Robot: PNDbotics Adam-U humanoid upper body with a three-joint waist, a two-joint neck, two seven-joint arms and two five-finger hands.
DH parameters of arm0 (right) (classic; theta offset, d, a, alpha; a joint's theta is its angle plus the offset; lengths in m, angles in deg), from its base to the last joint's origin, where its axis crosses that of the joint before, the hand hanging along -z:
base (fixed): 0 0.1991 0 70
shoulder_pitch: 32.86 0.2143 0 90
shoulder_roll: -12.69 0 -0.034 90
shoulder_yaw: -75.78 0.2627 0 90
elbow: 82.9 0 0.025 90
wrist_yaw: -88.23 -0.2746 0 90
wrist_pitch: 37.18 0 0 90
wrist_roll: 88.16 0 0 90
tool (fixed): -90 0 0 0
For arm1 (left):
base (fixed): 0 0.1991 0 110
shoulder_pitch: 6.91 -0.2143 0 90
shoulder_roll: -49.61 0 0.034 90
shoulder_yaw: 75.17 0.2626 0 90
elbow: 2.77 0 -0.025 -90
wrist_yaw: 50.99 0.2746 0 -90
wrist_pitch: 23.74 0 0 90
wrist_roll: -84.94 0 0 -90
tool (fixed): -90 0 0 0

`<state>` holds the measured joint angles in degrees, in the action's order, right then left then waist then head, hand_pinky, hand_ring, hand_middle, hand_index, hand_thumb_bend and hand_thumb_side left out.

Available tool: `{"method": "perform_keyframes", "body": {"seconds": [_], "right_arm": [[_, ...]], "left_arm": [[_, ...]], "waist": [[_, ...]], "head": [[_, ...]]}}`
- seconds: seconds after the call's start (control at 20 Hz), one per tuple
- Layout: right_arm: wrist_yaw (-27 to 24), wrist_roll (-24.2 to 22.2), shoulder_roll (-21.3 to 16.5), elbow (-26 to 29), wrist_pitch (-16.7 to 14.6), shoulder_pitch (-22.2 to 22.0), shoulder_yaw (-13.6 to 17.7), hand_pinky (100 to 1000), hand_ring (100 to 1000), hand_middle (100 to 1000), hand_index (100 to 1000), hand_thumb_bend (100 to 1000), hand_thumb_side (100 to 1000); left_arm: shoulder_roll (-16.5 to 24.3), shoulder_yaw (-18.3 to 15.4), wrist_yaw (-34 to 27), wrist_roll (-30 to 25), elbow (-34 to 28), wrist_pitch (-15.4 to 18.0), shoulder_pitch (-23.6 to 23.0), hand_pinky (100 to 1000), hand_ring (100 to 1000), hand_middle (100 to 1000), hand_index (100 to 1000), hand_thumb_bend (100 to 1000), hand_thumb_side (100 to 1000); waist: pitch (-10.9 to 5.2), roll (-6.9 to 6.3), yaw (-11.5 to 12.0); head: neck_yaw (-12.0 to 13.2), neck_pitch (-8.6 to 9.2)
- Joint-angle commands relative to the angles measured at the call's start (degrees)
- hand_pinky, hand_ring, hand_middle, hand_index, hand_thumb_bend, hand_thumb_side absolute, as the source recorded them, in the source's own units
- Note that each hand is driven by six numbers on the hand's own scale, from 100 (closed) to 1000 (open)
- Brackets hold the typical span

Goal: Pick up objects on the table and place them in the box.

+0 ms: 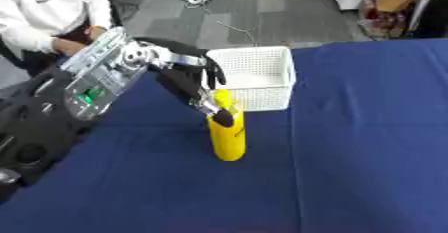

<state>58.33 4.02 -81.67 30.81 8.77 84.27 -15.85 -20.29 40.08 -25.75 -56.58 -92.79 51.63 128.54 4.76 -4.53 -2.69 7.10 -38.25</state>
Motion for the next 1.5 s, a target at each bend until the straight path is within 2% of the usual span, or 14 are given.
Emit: {"method": "perform_keyframes", "body": {"seconds": [0.05,0.45,0.9,1.0,1.05,1.5], "right_arm": [[-0.36,-0.13,-0.25,0.88,0.38,1.38,-0.07,181,255,320,452,100,850],[-1.04,-0.52,-0.06,0.88,0.53,1.68,-0.03,181,255,320,452,100,850],[-1.21,-0.66,0.17,0.88,0.55,2.03,0.06,181,255,320,452,100,849],[-1.23,-0.67,0.23,0.88,0.55,2.1,0.07,181,255,320,452,100,850],[-1.24,-0.68,0.25,0.88,0.54,2.13,0.08,181,255,320,452,100,849],[-1.38,-0.83,0.47,0.88,0.48,2.41,0.07,182,255,320,452,100,849]], "left_arm": [[0.42,-0.01,-0.4,-0.44,0.14,0.03,1.3,660,659,765,900,927,735],[-0.03,0.36,0.17,-0.44,1.15,1.04,1.32,674,672,776,906,876,745],[-0.34,0.1,1.14,-0.44,2.68,3.07,1.55,699,701,813,917,857,749],[-0.45,-0.01,1.41,-0.44,3.01,3.36,1.59,702,709,825,922,892,744],[-0.5,-0.07,1.53,-0.44,3.17,3.49,1.63,699,707,830,931,853,747],[-0.52,-0.6,2.45,-0.44,4.24,4.19,2.14,708,740,874,952,838,739]], "waist": [[-0.5,0.04,-0.14],[-0.2,0.03,-0.36],[0.17,0.11,-0.49],[0.25,0.14,-0.54],[0.29,0.16,-0.55],[0.84,0.41,-0.64]], "head": [[0.7,0.26],[0.83,0.36],[1.01,0.78],[1.04,0.84],[1.04,0.89],[1.09,1.45]]}}
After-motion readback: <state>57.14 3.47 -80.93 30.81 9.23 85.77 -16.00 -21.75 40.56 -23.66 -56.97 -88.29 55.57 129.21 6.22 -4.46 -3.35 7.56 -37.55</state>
